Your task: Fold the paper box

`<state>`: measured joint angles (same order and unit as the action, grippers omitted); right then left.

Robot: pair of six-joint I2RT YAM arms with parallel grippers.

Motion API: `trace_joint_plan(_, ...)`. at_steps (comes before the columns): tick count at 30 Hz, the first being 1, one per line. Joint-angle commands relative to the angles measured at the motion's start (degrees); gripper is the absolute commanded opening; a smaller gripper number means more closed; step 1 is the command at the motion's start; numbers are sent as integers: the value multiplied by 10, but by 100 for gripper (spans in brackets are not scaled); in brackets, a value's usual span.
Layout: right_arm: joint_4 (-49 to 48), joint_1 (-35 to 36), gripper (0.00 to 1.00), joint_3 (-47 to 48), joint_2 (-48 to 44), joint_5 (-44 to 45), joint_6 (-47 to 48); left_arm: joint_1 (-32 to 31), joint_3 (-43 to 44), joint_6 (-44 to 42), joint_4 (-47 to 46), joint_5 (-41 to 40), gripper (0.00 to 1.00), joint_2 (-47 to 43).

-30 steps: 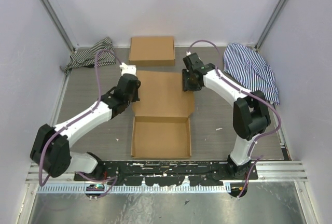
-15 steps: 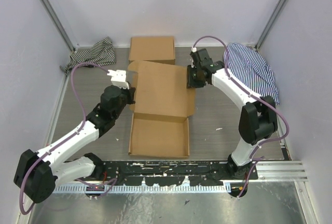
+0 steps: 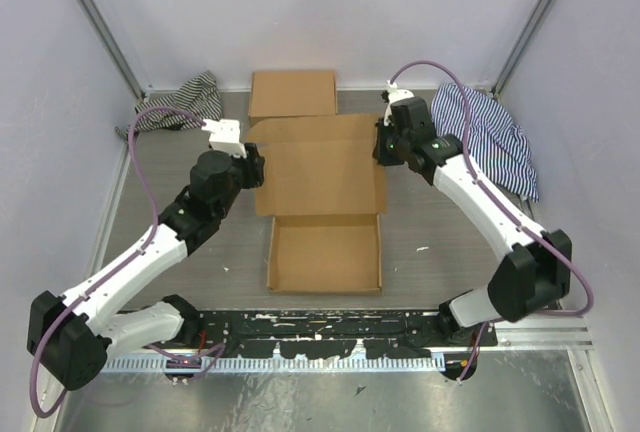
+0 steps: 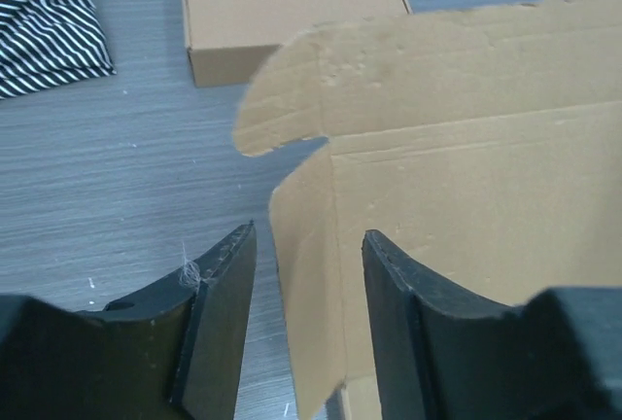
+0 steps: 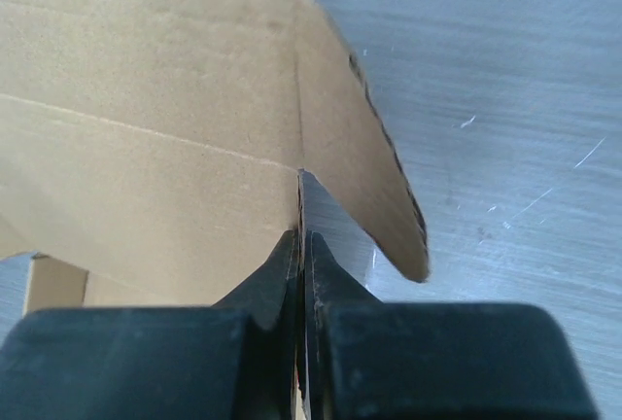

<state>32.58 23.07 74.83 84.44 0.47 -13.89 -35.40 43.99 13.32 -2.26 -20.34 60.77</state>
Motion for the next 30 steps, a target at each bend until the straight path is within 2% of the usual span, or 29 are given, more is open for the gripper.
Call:
trace_joint_plan(1,-108,0,1,-29,-73,40,37,-1,59,18,91,-53,59,0)
trace_joint_plan(4,-154,1,2,-71,-112,35,48,-1,93,25,139,-74,67,5)
trace_joint_plan(10,-211,3,2,-133,-180,11,57,0,187,-1,237,-53,66,64)
trace_joint_plan(14,-214,3,2,-147,-193,-11,64,5,231,-31,253,-49,66,103)
trace_joint_plan(17,-215,4,3,-156,-203,-20,63,35,273,-33,275,5,65,139)
trace_joint_plan(22,-214,4,3,-159,-217,-34,64,118,331,-23,310,141,65,187)
trace_joint_plan(30,-203,4,3,-154,-216,-57,64,132,347,-39,302,253,62,227)
